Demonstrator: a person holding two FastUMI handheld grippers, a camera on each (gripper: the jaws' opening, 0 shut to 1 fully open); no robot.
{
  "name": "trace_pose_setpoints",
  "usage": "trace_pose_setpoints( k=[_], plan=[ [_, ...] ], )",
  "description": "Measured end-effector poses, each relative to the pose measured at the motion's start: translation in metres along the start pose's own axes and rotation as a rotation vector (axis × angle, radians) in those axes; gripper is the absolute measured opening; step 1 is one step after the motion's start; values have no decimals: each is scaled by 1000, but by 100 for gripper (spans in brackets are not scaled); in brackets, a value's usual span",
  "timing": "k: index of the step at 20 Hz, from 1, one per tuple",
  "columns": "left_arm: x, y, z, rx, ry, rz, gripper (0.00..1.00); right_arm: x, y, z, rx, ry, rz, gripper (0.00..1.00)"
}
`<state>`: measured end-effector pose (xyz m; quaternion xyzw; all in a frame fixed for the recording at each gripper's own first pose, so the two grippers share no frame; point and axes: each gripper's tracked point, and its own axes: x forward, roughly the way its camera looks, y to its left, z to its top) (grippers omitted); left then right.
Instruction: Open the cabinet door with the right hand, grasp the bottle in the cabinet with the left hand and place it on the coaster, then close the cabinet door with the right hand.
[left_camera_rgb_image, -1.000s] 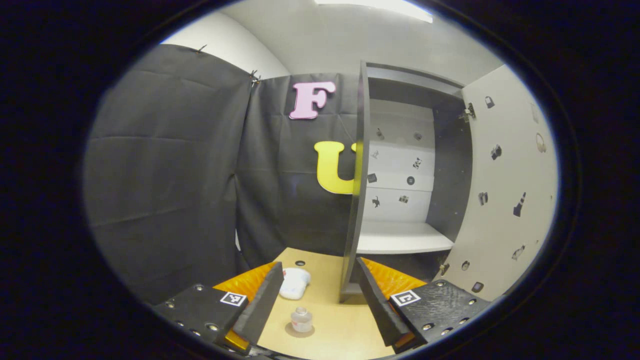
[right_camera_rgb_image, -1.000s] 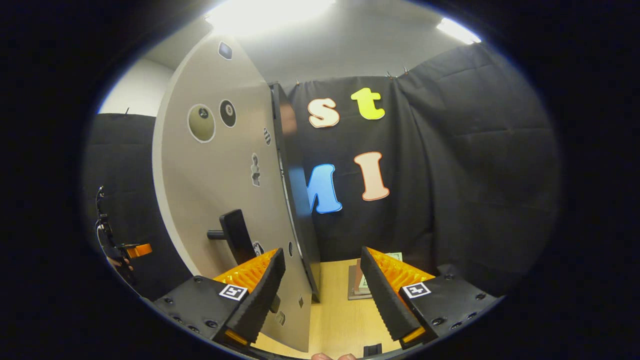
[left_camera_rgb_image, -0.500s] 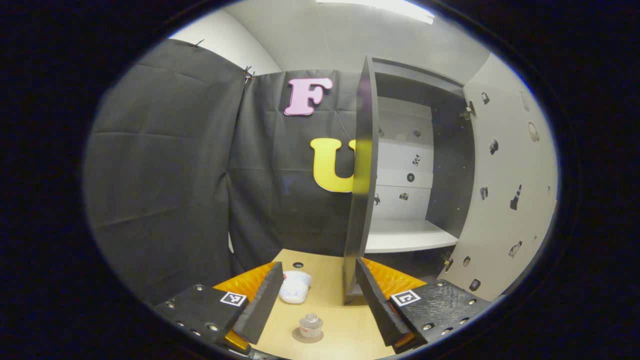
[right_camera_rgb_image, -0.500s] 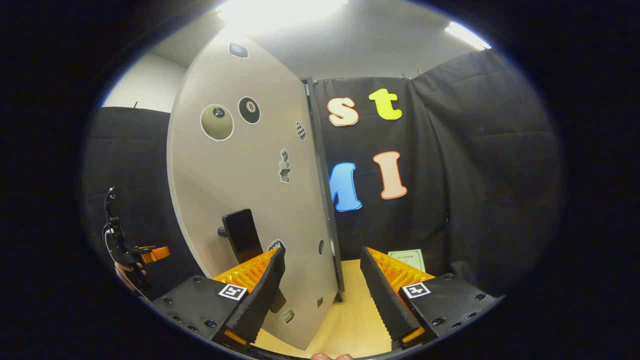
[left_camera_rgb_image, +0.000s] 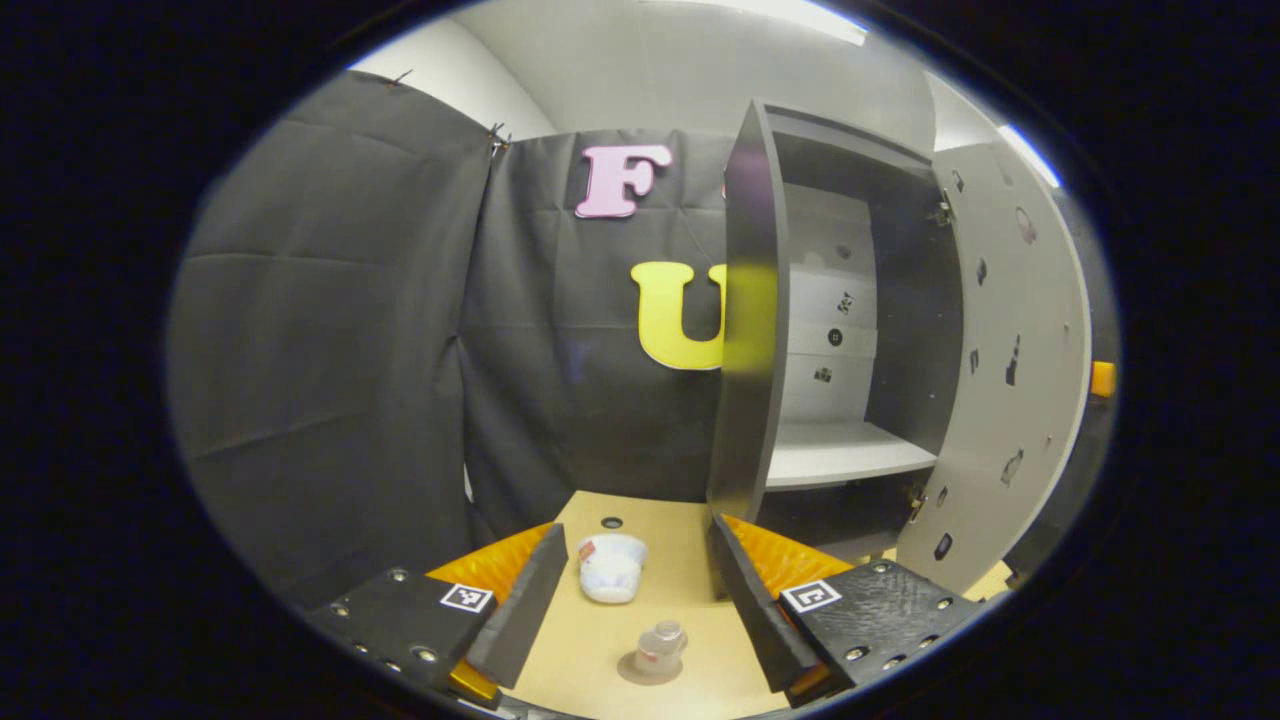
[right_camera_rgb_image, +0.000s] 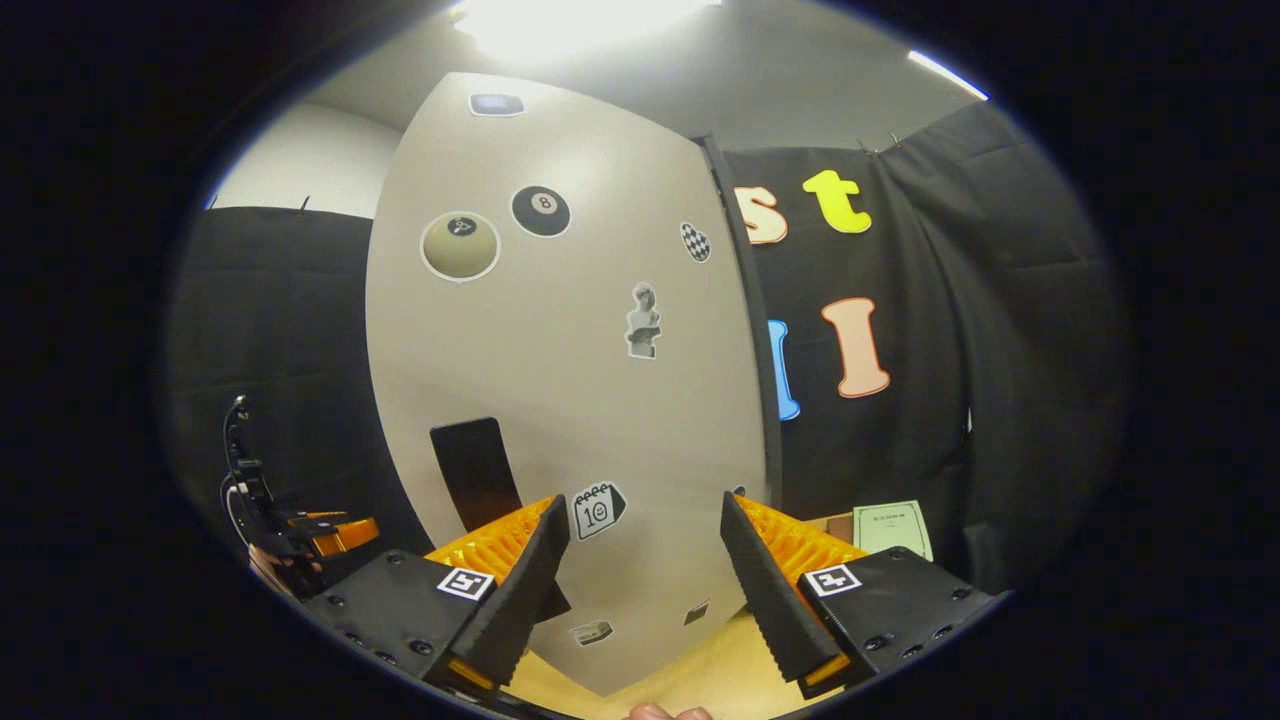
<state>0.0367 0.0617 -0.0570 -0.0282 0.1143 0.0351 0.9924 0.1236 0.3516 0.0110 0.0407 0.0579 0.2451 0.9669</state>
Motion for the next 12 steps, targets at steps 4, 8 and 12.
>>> trace_pose_setpoints(
  k=[4, 8, 12],
  plan=[
    [5, -4, -7, -5, 7, -38, 89, 34, 48, -19, 56, 38, 90, 97],
    [5, -10, -5, 5, -11, -63, 87, 38, 62, -22, -12, 48, 109, 97],
    [2, -47, -1, -50, -32, -173, 90, 29, 48, -24, -3, 54, 52, 97]
  ],
)
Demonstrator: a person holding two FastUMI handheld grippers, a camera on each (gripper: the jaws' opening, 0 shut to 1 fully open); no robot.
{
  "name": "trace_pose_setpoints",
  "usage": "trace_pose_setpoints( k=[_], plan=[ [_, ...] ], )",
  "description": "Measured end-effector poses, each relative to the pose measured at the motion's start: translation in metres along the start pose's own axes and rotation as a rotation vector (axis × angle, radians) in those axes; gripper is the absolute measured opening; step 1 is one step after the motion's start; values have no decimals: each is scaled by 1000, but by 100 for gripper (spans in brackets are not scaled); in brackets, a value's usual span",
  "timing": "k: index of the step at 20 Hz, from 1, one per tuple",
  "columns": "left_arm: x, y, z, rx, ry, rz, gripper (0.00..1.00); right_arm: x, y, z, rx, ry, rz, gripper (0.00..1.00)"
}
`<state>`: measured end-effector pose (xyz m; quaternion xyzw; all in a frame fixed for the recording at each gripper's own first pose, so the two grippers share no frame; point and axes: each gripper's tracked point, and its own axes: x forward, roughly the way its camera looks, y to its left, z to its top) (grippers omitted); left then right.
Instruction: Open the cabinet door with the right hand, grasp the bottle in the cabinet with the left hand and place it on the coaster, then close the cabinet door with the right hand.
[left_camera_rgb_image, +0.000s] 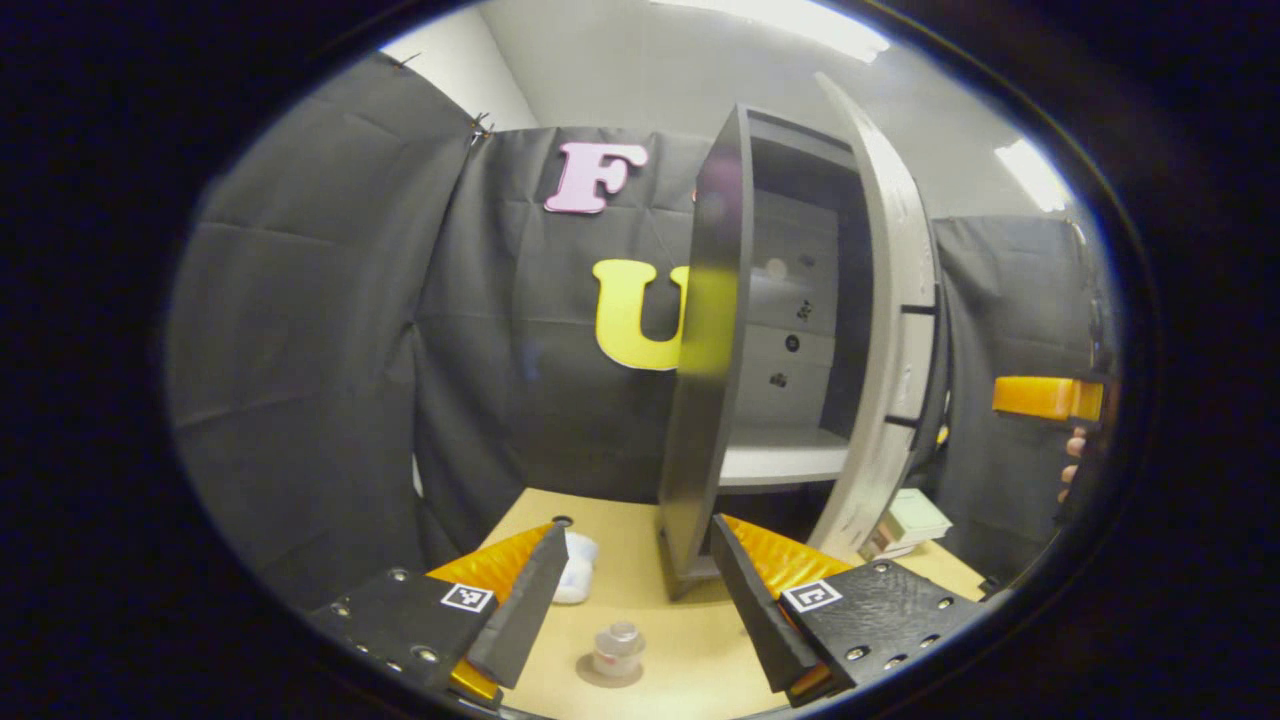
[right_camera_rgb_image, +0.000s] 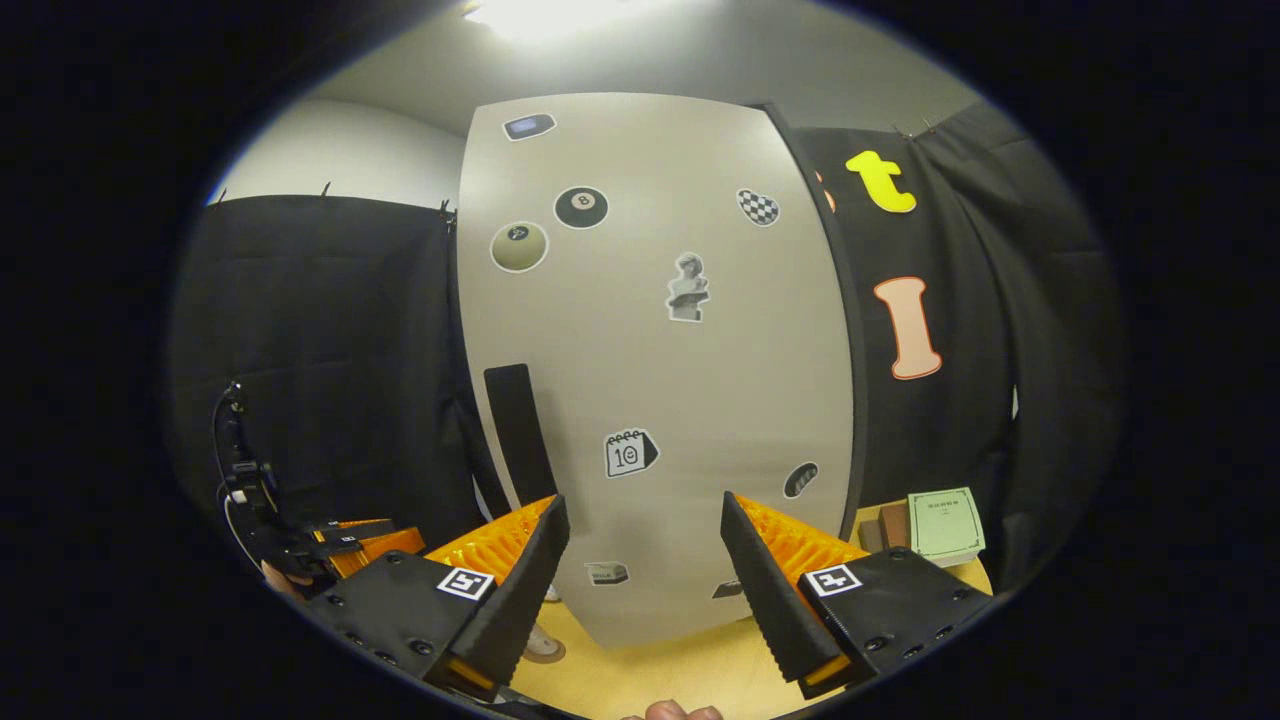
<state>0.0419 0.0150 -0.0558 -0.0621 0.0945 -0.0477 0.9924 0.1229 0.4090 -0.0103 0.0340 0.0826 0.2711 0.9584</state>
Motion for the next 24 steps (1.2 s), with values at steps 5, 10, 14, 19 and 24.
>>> trace_pose_setpoints(
  k=[5, 10, 14, 19, 24],
  plan=[
    [-10, -18, 3, 88, -46, -41, 87, -17, -40, -12, 105, 8, -102, 97],
    [-6, -31, -29, 135, 19, -44, 87, -41, -71, -29, 186, 8, -206, 97],
    [-3, -37, -48, 171, 74, -48, 87, -55, -83, -44, 170, 25, -259, 97],
    [-9, -49, -22, 126, 9, -63, 89, -64, -86, -47, 123, 20, -294, 97],
    [-9, -47, 2, 92, -53, -40, 87, -77, -93, -40, 52, -15, -334, 97]
  ],
)
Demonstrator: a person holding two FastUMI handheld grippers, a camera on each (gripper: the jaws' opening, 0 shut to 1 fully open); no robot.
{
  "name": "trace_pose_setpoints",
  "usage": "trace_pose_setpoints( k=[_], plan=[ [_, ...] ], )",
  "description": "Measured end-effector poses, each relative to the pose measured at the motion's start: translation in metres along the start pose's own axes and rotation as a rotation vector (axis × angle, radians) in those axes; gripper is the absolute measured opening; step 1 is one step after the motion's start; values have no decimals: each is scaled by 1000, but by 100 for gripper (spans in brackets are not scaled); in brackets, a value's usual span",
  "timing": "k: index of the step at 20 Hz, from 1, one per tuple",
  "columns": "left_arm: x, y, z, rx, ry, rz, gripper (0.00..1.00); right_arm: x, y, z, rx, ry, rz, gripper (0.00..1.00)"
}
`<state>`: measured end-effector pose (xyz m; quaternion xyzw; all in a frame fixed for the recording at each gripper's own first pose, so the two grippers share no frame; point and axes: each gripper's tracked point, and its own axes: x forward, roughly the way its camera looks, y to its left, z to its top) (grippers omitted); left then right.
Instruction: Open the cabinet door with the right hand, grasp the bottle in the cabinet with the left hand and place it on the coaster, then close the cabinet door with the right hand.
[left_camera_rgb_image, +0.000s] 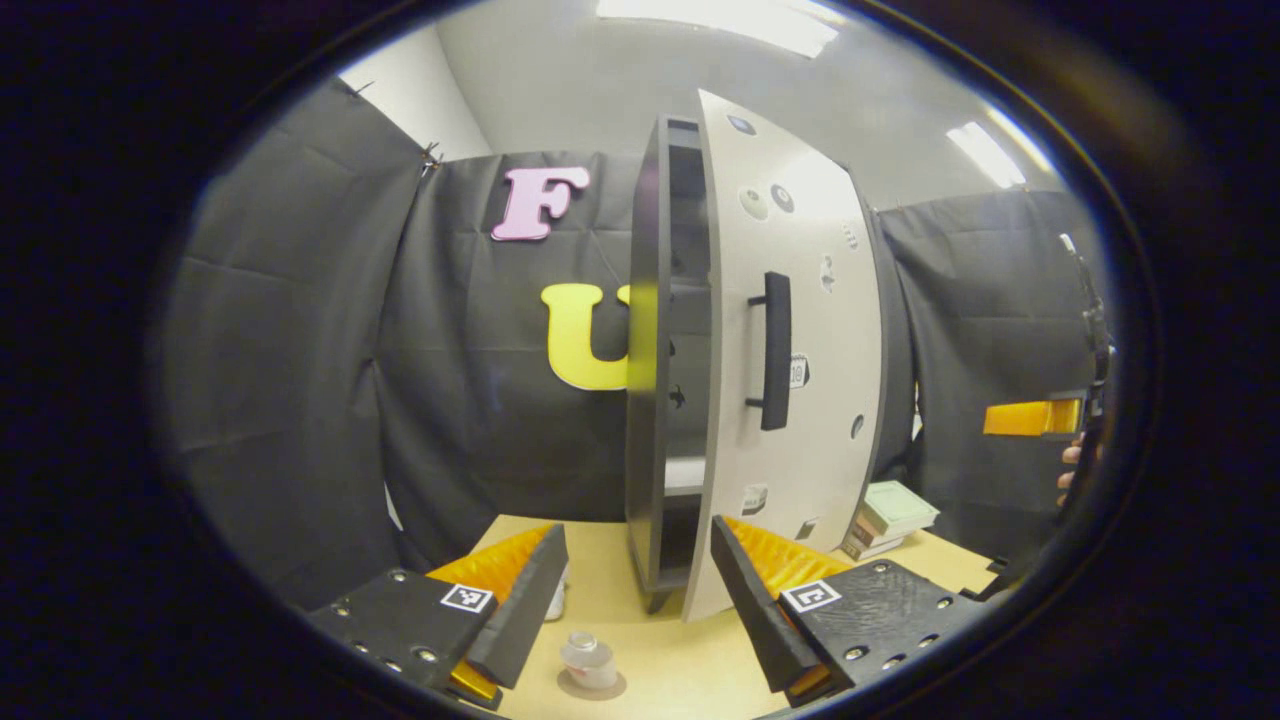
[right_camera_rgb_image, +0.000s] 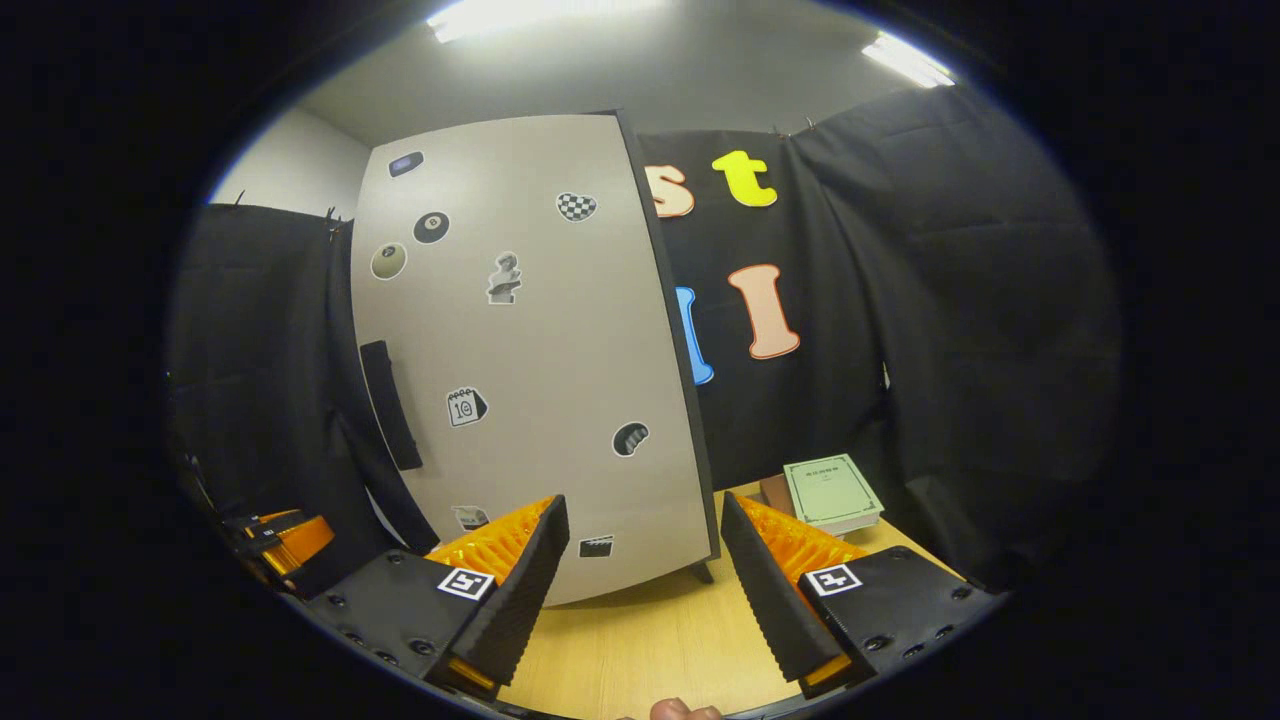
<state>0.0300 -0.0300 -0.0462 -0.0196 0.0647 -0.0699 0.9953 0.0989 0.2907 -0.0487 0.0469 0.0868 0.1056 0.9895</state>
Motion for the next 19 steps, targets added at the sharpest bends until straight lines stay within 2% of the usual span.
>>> trace_pose_setpoints(
  k=[15, 19],
  plan=[
    [-6, 6, 1, 20, -11, 27, 87, -2, -3, -3, 14, -11, -11, 97],
    [-4, 11, 6, 65, -34, 13, 87, 1, -5, 0, -10, -5, -27, 97]
  ],
)
